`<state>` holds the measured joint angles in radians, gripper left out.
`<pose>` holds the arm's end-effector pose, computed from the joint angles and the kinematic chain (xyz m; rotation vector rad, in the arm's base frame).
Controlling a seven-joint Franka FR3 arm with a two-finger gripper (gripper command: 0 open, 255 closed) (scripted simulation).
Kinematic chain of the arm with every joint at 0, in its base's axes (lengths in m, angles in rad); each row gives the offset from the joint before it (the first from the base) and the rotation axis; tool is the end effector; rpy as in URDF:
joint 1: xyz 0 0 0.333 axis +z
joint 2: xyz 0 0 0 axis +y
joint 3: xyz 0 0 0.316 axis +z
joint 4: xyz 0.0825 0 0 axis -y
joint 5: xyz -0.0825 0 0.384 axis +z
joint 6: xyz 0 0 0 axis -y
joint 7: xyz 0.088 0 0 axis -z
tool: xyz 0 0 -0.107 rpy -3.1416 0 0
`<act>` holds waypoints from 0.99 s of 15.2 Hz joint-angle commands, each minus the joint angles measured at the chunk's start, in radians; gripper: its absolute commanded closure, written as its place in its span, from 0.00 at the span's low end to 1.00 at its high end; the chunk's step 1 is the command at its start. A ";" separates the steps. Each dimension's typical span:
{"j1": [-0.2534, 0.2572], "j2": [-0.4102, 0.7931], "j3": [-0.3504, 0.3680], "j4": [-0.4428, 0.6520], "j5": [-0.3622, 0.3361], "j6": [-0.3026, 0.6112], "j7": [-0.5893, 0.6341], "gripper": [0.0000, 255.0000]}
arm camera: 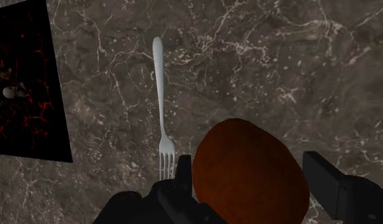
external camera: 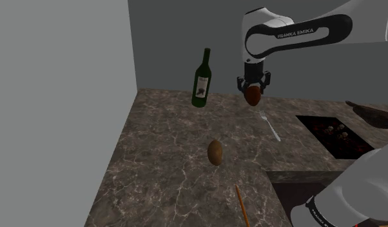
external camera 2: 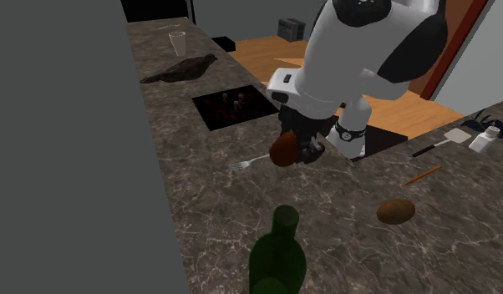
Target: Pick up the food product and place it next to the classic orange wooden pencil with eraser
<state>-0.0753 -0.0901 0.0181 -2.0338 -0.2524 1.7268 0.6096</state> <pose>0.5032 -0.0516 0.4714 2.7125 -0.8396 -0.2014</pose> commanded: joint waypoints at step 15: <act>0.181 -0.145 0.219 -0.129 0.153 -0.082 0.342 1.00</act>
<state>0.0923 -0.2292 0.2205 -2.1587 -0.1130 1.6499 0.9256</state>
